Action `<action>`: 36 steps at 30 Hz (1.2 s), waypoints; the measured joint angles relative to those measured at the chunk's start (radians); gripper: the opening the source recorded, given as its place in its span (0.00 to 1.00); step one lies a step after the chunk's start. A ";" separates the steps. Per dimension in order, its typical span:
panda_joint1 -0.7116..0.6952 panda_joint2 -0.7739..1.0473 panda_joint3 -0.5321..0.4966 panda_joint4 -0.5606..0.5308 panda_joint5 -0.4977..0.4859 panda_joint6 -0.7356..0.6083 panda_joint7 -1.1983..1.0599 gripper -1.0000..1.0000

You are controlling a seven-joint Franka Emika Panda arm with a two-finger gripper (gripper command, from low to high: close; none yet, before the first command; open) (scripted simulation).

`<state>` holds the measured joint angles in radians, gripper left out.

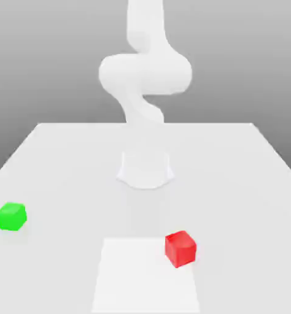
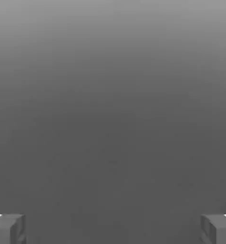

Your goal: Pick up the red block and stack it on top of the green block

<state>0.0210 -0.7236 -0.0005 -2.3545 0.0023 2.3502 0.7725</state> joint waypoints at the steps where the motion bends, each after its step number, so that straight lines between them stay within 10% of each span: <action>1: 0.010 0.038 0.000 -0.026 0.001 0.024 -0.014 0.50; 18: 0.147 0.673 0.037 -0.445 0.004 0.432 -0.223 0.50; 25: 0.160 0.928 0.020 -0.434 -0.029 0.642 -0.210 0.50; 26: 0.162 0.949 0.017 -0.431 -0.031 0.661 -0.209 0.00; 36: 0.155 0.858 0.028 -0.444 -0.022 0.583 -0.215 0.00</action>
<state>0.1758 0.1349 0.0270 -2.7988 -0.0199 2.9332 0.5574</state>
